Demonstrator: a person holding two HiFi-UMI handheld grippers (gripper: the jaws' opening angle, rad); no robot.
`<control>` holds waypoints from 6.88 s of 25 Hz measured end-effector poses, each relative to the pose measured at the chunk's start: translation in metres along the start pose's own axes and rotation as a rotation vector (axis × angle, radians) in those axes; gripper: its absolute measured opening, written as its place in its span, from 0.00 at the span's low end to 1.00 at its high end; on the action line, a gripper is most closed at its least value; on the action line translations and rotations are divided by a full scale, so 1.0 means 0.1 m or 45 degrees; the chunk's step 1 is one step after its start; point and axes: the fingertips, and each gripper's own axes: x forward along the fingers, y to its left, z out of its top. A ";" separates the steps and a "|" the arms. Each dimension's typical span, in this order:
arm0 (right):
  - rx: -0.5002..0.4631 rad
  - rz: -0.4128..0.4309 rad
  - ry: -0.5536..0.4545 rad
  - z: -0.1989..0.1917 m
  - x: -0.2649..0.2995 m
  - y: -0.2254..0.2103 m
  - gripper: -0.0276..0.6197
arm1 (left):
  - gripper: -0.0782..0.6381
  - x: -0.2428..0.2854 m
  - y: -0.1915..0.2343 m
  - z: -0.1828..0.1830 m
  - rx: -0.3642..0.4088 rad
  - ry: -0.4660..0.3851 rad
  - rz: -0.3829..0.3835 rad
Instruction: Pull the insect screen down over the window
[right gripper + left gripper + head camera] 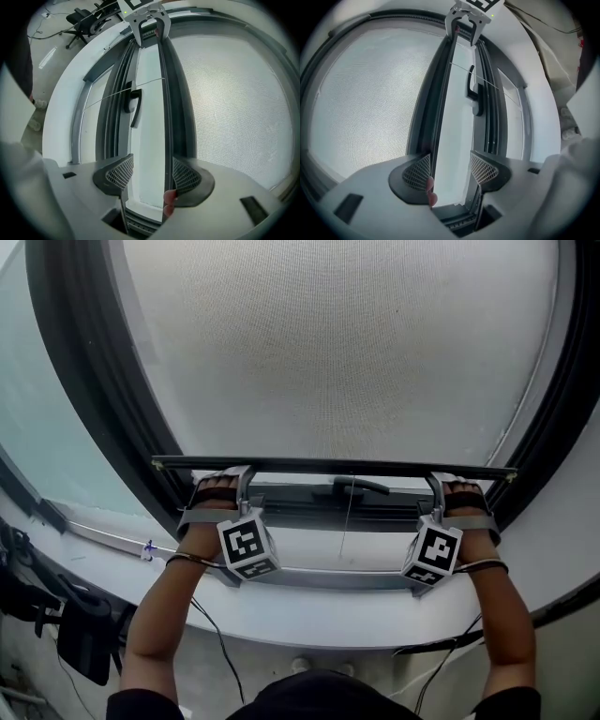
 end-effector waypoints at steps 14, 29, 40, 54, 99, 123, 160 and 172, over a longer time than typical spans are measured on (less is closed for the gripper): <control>-0.010 0.194 0.005 0.01 0.15 0.48 0.43 | 0.48 0.14 -0.54 -0.11 0.034 0.099 -0.159; 0.031 0.323 0.042 0.05 0.33 1.20 0.43 | 0.48 0.43 -1.25 -0.12 0.035 0.130 -0.164; 0.066 0.205 0.055 0.06 0.41 1.20 0.43 | 0.48 0.42 -1.28 -0.11 0.014 0.141 -0.156; 0.125 0.181 0.053 0.09 0.46 1.25 0.43 | 0.48 0.48 -1.34 -0.13 -0.016 0.158 -0.145; 1.055 -0.048 -0.637 0.47 -0.88 0.50 0.05 | 0.14 -0.88 -0.75 0.54 -1.182 -0.340 0.005; 1.621 -0.112 -0.580 1.06 -2.21 1.33 0.05 | 0.11 -2.08 -1.38 -0.14 -1.630 -0.550 -0.079; 1.696 -0.063 -0.570 0.86 -4.20 2.30 0.05 | 0.11 -4.18 -2.48 -0.14 -1.593 -0.484 -0.069; 1.709 -0.040 -0.578 0.65 -4.71 2.70 0.05 | 0.11 -4.74 -2.91 0.02 -1.603 -0.444 -0.072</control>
